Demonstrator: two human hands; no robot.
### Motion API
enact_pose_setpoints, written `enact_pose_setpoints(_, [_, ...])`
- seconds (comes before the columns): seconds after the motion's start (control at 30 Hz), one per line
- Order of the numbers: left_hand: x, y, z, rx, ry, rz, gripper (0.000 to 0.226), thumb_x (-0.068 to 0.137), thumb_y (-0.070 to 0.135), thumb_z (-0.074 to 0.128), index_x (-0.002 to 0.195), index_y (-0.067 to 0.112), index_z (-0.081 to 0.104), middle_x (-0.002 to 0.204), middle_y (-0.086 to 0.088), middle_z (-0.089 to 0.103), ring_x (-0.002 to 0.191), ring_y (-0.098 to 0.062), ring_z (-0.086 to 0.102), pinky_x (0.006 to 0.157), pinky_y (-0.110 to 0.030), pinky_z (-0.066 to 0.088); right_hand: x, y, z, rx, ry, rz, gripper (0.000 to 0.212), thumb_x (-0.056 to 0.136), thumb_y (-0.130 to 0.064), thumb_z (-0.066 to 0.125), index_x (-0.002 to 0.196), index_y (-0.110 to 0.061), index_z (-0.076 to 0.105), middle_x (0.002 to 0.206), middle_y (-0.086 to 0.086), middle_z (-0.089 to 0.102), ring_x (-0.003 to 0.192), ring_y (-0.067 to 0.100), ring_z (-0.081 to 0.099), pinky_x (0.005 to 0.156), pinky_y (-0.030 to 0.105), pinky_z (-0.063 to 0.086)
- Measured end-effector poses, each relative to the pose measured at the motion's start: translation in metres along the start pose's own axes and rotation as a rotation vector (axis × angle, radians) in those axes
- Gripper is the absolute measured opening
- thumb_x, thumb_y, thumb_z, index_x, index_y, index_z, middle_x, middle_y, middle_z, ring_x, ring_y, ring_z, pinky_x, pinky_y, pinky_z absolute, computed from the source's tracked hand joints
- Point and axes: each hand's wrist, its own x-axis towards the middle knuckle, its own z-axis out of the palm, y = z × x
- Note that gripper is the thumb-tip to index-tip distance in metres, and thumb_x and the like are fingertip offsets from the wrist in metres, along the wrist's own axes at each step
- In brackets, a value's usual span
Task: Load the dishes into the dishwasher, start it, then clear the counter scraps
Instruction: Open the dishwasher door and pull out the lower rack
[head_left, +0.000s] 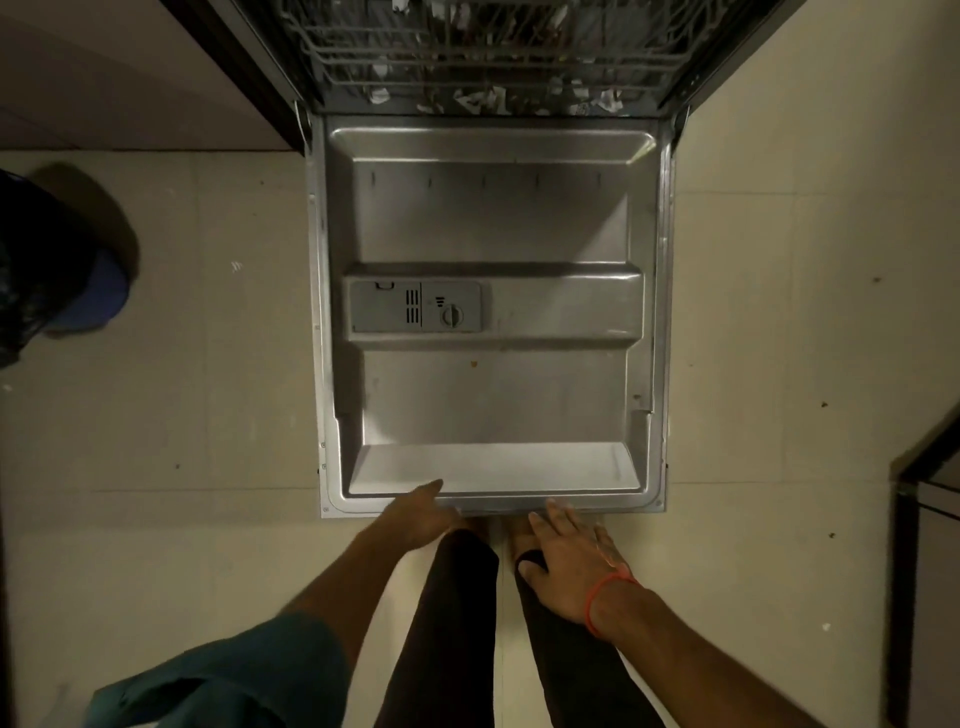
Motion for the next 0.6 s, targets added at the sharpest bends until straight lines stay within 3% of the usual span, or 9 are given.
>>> enact_pose_setpoints(0.33, [-0.031, 0.000, -0.052, -0.056, 0.084, 0.007, 0.056, 0.104, 0.040, 0.054, 0.154, 0.021, 0.041, 0.156, -0.008, 0.048, 0.138, -0.027, 0.051, 0.116, -0.039, 0.041, -0.011, -0.019, -0.029, 0.153, 0.106, 0.000, 0.062, 0.103, -0.044, 0.043, 0.158, -0.026, 0.022, 0.168, 0.000, 0.008, 0.155, 0.022, 0.006, 0.125, 0.042, 0.008])
enact_pose_setpoints(0.6, [-0.050, 0.022, -0.077, -0.101, 0.095, 0.055, 0.052, 0.103, 0.038, 0.057, 0.151, 0.021, 0.045, 0.151, -0.009, 0.051, 0.132, -0.026, 0.056, 0.109, -0.033, 0.046, -0.006, -0.011, -0.105, 0.133, 0.221, 0.075, 0.060, 0.102, -0.045, 0.046, 0.156, -0.022, 0.030, 0.164, 0.004, 0.024, 0.150, 0.023, 0.024, 0.123, 0.040, 0.022])
